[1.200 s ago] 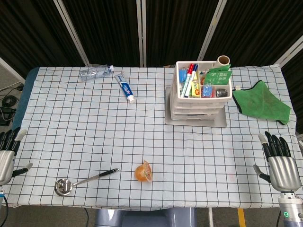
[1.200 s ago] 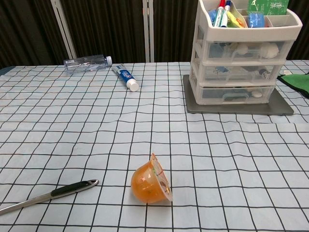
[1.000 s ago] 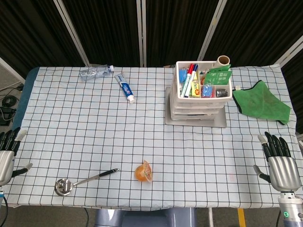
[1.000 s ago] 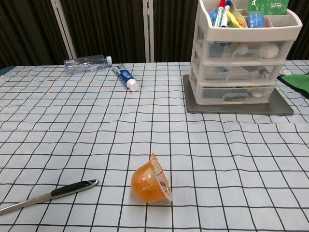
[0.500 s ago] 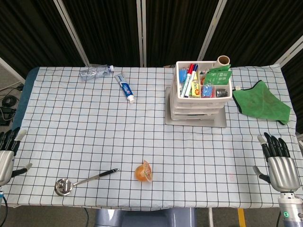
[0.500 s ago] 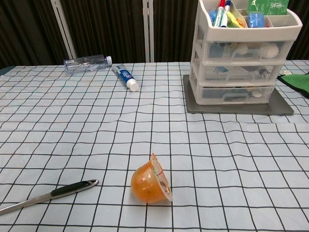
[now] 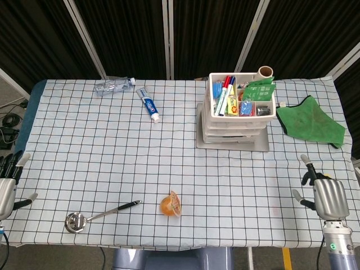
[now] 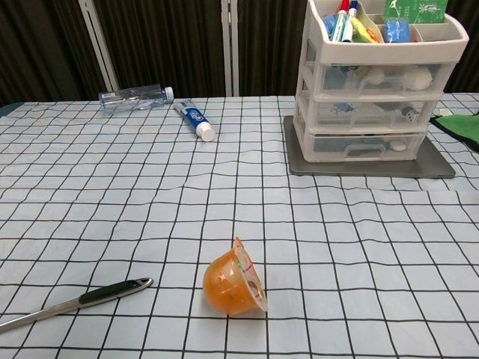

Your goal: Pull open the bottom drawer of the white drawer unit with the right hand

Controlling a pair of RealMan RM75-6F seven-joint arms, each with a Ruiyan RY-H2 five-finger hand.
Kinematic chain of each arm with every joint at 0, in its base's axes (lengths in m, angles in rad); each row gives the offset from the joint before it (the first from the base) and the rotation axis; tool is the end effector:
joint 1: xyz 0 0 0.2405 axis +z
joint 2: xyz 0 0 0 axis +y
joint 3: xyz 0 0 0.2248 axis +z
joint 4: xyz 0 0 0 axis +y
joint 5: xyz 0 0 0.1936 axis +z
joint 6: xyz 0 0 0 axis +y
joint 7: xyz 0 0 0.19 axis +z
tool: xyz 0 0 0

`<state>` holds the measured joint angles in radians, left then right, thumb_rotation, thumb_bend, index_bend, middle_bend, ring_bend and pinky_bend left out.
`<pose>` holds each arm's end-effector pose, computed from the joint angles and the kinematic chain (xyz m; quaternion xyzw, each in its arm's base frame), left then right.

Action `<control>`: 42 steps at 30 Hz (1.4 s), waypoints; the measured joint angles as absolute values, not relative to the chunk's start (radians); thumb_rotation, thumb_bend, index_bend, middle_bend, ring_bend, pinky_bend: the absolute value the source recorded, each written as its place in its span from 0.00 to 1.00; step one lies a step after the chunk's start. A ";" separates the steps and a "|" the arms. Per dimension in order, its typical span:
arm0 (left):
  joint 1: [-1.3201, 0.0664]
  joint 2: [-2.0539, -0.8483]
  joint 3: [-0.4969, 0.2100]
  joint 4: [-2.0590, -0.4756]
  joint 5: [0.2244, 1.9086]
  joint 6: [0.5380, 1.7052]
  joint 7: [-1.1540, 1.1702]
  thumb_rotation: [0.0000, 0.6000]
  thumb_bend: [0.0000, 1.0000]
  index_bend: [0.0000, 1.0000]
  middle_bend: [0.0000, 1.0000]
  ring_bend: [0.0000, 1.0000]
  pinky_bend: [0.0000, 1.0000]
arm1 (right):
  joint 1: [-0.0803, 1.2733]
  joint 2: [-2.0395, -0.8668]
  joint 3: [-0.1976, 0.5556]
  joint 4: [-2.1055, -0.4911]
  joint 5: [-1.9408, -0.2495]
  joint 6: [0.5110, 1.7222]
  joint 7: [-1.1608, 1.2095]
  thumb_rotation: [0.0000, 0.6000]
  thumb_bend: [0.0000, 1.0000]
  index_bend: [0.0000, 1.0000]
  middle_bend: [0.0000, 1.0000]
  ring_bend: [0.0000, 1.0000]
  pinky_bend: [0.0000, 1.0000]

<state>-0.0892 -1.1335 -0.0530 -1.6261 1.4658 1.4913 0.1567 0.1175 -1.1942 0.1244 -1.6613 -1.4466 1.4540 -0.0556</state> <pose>-0.2766 0.2247 0.1588 -0.6070 -0.3536 -0.3488 0.6203 -0.2563 -0.2445 0.1460 0.5659 -0.4013 0.4235 0.5826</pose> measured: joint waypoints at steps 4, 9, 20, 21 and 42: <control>-0.089 -1.141 -0.055 -1.623 1.465 1.496 0.167 1.00 0.06 0.00 0.00 0.00 0.00 | 0.157 -1.197 0.156 -1.734 -1.348 1.353 -0.013 1.00 0.33 0.15 0.94 0.93 0.88; -0.088 -1.148 -0.063 -1.616 1.458 1.503 0.162 1.00 0.06 0.00 0.00 0.00 0.00 | 0.215 -1.202 0.205 -1.801 -1.175 1.194 0.068 1.00 0.38 0.15 0.94 0.94 0.89; -0.088 -1.152 -0.075 -1.602 1.458 1.519 0.144 1.00 0.06 0.00 0.00 0.00 0.00 | 0.346 -1.214 0.370 -1.801 -0.837 0.699 0.555 1.00 0.42 0.14 0.95 0.94 0.89; -0.087 -1.151 -0.076 -1.600 1.457 1.522 0.139 1.00 0.06 0.00 0.00 0.00 0.00 | 0.360 -1.221 0.381 -1.783 -0.819 0.663 0.581 1.00 0.43 0.14 0.95 0.94 0.89; -0.091 -1.139 -0.082 -1.592 1.442 1.502 0.094 1.00 0.06 0.00 0.00 0.00 0.00 | 0.498 -1.425 0.412 -1.510 -0.673 0.517 0.685 1.00 0.48 0.14 0.96 0.94 0.89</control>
